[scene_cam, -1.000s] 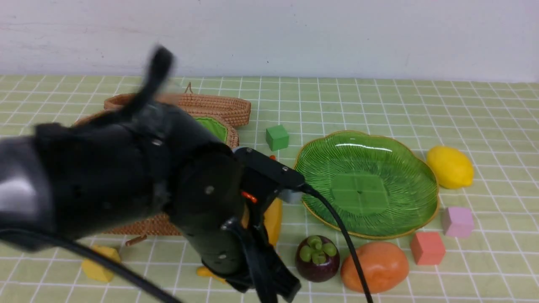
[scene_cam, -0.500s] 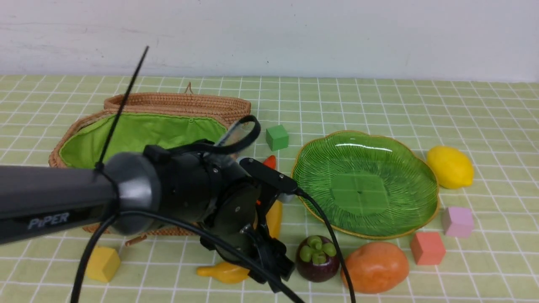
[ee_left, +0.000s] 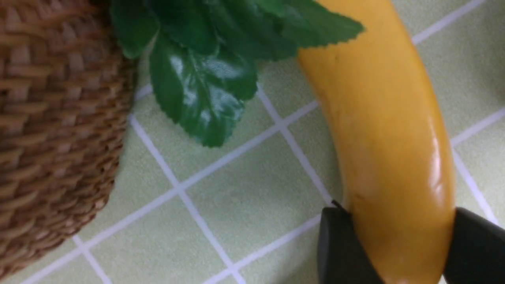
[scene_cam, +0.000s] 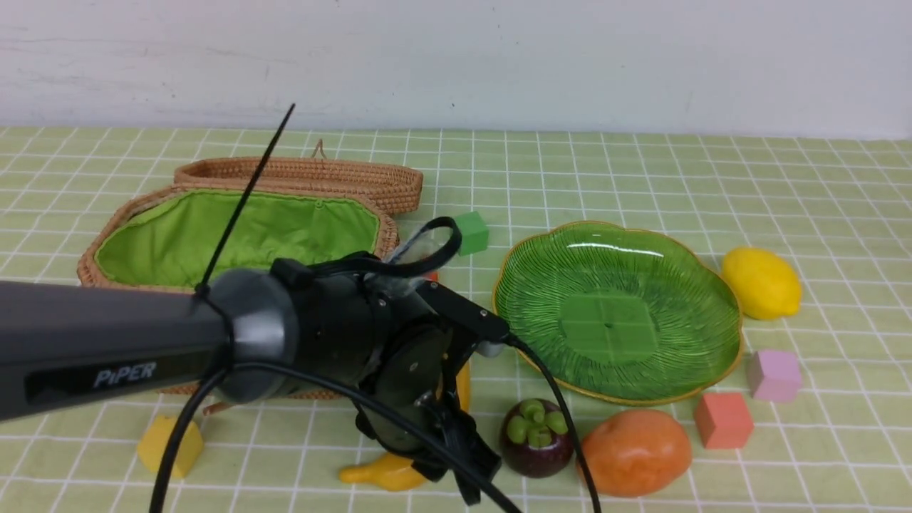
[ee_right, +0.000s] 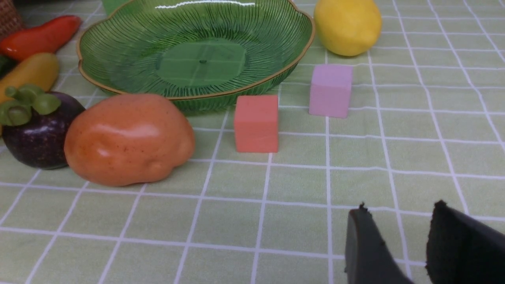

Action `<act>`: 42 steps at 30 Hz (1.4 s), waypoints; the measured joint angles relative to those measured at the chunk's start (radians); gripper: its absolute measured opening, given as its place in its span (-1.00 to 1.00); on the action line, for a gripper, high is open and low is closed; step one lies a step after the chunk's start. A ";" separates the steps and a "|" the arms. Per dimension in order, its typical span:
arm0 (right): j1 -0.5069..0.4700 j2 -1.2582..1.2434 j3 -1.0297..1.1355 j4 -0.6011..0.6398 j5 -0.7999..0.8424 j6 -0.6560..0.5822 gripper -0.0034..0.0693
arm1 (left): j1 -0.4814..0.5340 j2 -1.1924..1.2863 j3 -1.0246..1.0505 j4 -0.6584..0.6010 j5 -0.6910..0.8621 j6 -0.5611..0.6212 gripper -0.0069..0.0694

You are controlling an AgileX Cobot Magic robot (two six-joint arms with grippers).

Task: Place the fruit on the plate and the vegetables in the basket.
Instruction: Use the left arm to grab a banana and put it into the right plate

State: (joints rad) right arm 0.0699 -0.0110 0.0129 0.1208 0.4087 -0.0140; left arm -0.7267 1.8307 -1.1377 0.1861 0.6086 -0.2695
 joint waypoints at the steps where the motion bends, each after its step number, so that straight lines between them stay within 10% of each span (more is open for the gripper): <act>1: 0.000 0.000 0.000 0.000 0.000 0.000 -0.25 | 0.000 -0.002 0.000 -0.001 0.003 0.000 0.01; 22: 0.000 0.000 0.000 0.000 0.000 0.000 -0.25 | 0.001 -0.332 -0.146 -0.332 0.125 0.234 -0.03; 42: 0.000 0.000 0.000 0.000 0.000 0.000 -0.25 | 0.001 0.348 -0.909 -0.315 0.194 0.305 -0.03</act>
State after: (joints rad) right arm 0.0699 -0.0110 0.0129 0.1208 0.4087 -0.0140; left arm -0.7258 2.1783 -2.0470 -0.1287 0.8026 0.0351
